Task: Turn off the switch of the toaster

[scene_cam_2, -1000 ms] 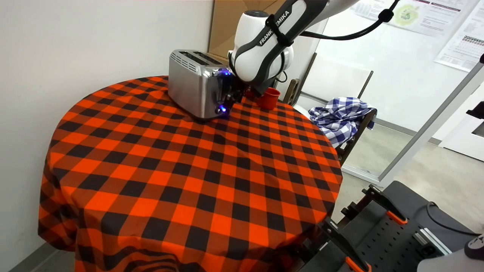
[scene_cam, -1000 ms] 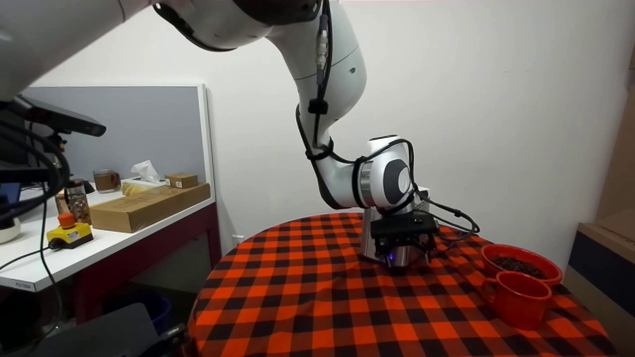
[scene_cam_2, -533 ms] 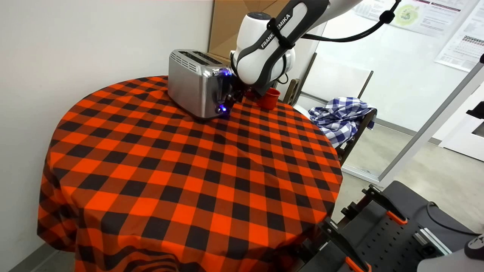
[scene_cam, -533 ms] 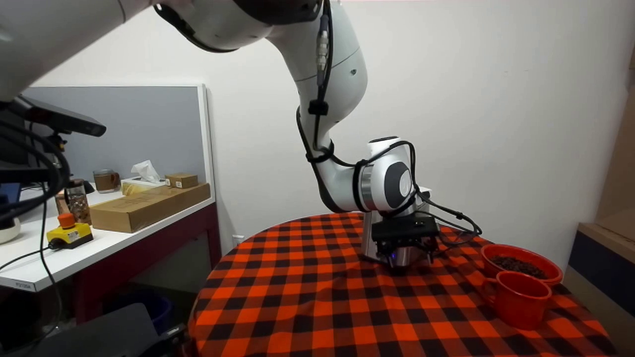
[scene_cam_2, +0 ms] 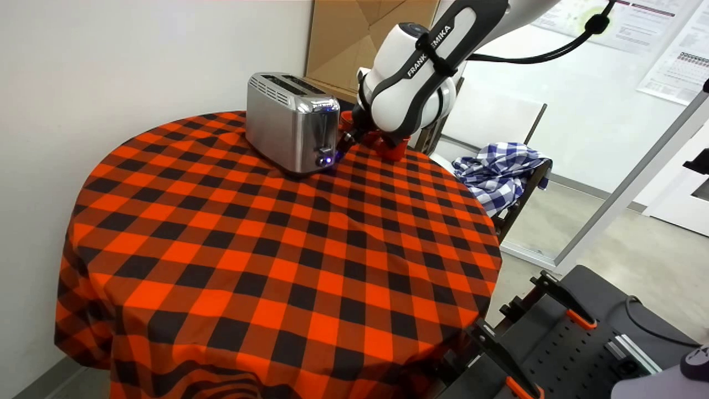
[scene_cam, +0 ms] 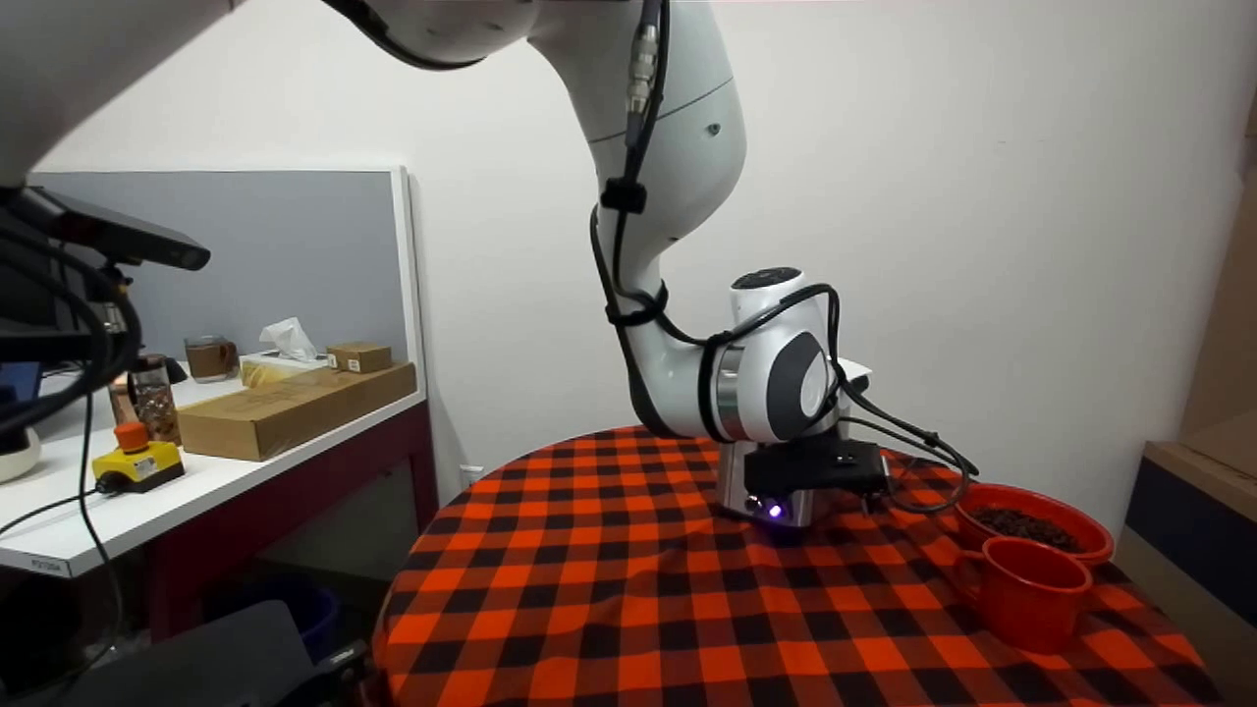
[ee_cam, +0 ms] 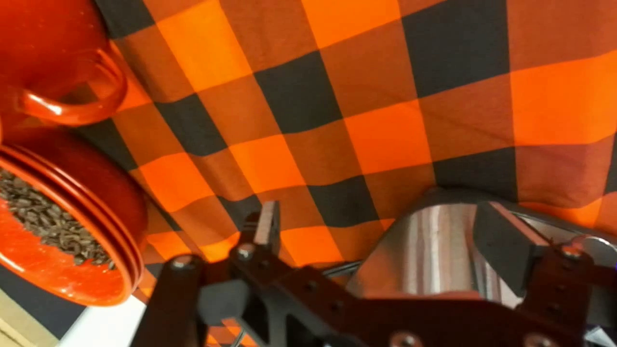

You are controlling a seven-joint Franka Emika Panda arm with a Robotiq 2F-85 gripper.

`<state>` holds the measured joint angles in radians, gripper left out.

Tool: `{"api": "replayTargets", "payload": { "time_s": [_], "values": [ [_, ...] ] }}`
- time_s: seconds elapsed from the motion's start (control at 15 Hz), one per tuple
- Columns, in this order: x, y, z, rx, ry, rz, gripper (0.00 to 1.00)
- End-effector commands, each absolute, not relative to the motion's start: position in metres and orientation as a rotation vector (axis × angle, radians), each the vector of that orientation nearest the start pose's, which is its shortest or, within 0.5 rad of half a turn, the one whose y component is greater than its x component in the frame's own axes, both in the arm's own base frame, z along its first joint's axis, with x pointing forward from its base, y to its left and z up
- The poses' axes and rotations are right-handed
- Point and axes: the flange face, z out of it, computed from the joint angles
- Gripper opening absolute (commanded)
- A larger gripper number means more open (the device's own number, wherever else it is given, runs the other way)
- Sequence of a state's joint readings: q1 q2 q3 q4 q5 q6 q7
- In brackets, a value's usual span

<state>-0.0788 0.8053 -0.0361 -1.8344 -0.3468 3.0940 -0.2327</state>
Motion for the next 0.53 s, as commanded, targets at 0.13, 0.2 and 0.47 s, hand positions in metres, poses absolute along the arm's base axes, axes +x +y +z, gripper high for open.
{"api": "replayTargets", "payload": {
  "time_s": [0.13, 0.2, 0.47],
  "values": [
    [0.626, -0.043, 0.156, -2.977, -0.954, -0.68, 1.0],
    [0.621, -0.043, 0.155, -2.948, -0.976, -0.666, 1.0],
    [0.604, -0.057, 0.153, -2.924, -0.986, -0.62, 1.0]
  ]
}}
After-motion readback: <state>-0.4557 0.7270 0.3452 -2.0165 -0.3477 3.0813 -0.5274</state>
